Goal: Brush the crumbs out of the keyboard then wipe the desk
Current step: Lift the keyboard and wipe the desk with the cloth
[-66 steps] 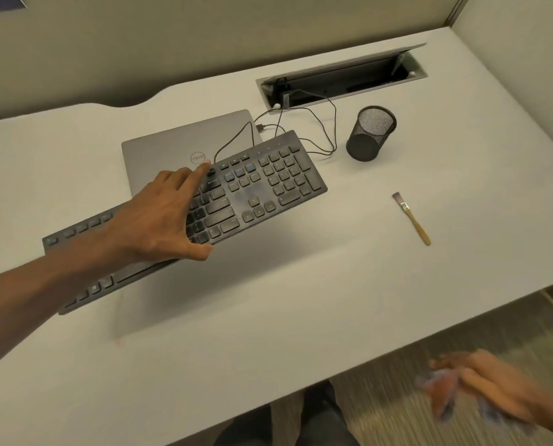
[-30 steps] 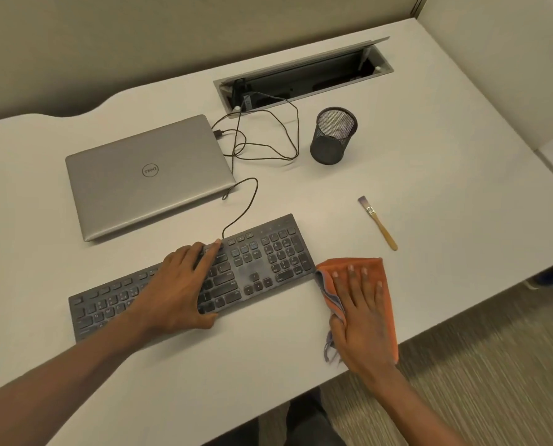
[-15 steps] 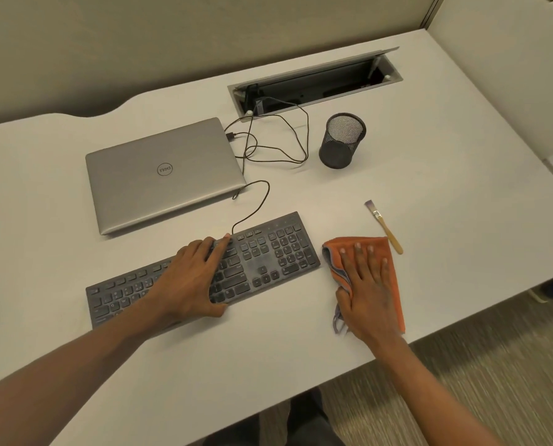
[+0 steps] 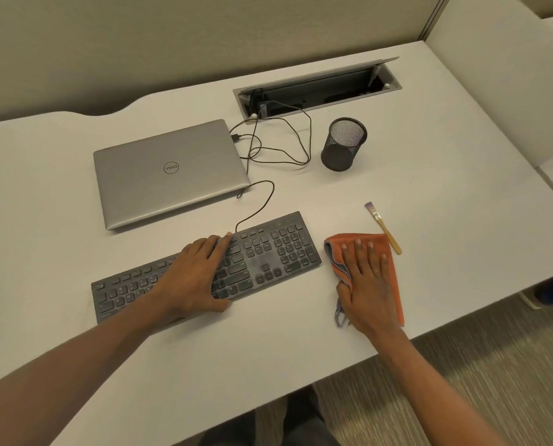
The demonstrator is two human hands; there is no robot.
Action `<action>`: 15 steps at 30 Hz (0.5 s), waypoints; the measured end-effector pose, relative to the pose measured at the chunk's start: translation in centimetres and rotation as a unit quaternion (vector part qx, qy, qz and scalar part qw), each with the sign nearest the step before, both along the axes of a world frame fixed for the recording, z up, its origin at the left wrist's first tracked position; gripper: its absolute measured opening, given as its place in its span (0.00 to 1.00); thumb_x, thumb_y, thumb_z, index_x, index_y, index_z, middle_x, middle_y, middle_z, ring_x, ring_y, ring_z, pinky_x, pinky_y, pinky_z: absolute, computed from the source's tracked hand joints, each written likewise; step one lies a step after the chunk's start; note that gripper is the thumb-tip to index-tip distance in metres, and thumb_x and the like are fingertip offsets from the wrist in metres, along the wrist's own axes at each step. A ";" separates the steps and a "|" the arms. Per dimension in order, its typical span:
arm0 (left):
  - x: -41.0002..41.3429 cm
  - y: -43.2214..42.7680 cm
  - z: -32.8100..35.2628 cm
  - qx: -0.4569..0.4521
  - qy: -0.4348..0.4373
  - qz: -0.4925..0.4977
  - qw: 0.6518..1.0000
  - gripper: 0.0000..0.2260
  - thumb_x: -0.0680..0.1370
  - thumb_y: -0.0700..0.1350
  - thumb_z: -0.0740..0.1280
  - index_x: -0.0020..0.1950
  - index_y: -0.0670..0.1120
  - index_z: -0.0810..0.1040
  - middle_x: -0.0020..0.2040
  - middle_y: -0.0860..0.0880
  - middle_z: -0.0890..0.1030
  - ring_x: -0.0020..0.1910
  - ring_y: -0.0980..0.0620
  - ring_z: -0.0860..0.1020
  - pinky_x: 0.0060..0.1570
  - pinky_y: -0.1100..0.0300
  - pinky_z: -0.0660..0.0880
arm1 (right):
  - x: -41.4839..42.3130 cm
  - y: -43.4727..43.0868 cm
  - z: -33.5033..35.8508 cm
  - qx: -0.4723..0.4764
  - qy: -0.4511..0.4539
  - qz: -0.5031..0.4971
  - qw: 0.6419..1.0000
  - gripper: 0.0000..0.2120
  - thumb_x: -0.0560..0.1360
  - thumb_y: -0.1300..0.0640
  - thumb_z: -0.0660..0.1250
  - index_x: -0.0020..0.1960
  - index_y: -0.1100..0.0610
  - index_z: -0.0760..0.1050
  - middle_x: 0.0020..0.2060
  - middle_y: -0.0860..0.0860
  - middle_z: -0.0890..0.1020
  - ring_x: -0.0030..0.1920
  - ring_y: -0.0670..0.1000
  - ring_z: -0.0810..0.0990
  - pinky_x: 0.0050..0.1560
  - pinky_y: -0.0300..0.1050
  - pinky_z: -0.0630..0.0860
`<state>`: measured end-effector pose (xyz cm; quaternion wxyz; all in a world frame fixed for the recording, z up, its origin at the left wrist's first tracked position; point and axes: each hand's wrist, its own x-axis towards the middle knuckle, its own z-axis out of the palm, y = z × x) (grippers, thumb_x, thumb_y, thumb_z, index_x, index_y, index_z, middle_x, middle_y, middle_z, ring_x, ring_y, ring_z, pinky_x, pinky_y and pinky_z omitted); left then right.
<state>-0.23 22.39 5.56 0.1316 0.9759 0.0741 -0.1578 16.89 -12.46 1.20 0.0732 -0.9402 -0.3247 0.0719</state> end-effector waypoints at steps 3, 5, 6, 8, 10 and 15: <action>-0.1 0.1 -0.2 -0.002 0.001 0.000 1.000 0.62 0.69 0.76 0.69 0.86 0.50 0.34 0.87 0.44 0.52 0.83 0.44 0.54 0.83 0.49 0.52 | 0.0 -0.1 0.1 -0.010 -0.011 0.007 1.000 0.36 0.80 0.48 0.49 0.85 0.53 0.42 0.84 0.54 0.45 0.84 0.56 0.41 0.82 0.62 0.44; -0.2 0.2 -0.2 -0.008 0.007 0.001 1.000 0.63 0.70 0.76 0.69 0.86 0.51 0.32 0.88 0.44 0.48 0.85 0.43 0.52 0.84 0.49 0.49 | 0.1 -0.2 0.2 -0.020 -0.012 0.013 1.000 0.36 0.80 0.47 0.49 0.85 0.53 0.41 0.84 0.55 0.45 0.84 0.56 0.40 0.82 0.63 0.45; -0.2 0.3 -0.1 -0.010 0.011 0.002 1.000 0.63 0.70 0.77 0.69 0.85 0.52 0.30 0.88 0.44 0.46 0.85 0.43 0.49 0.84 0.50 0.47 | 0.1 -0.2 0.3 -0.026 -0.011 0.016 0.999 0.36 0.80 0.47 0.49 0.85 0.53 0.41 0.84 0.55 0.44 0.84 0.57 0.40 0.82 0.63 0.46; -0.2 0.3 0.0 -0.015 0.017 0.003 1.000 0.63 0.71 0.77 0.69 0.84 0.52 0.28 0.88 0.46 0.41 0.86 0.45 0.45 0.83 0.52 0.41 | 0.1 -0.2 0.4 -0.035 -0.009 0.020 0.999 0.36 0.81 0.45 0.48 0.85 0.53 0.40 0.84 0.55 0.43 0.84 0.56 0.39 0.82 0.64 0.47; -0.2 0.4 0.0 -0.013 0.024 -0.002 1.000 0.64 0.70 0.78 0.68 0.83 0.52 0.26 0.87 0.47 0.36 0.86 0.46 0.38 0.81 0.52 0.35 | 0.0 -0.2 0.7 -0.036 -0.005 0.020 0.999 0.36 0.83 0.42 0.48 0.85 0.53 0.39 0.84 0.54 0.41 0.83 0.55 0.38 0.82 0.63 0.47; -0.3 -0.2 -0.1 0.009 -0.011 0.002 1.000 0.59 0.70 0.86 0.52 0.84 0.52 0.27 0.85 0.47 0.31 0.83 0.47 0.28 0.82 0.44 0.30 | 0.1 -0.3 1.6 -0.050 -0.006 0.038 0.998 0.38 0.83 0.32 0.41 0.84 0.52 0.37 0.84 0.52 0.39 0.83 0.54 0.36 0.82 0.63 0.45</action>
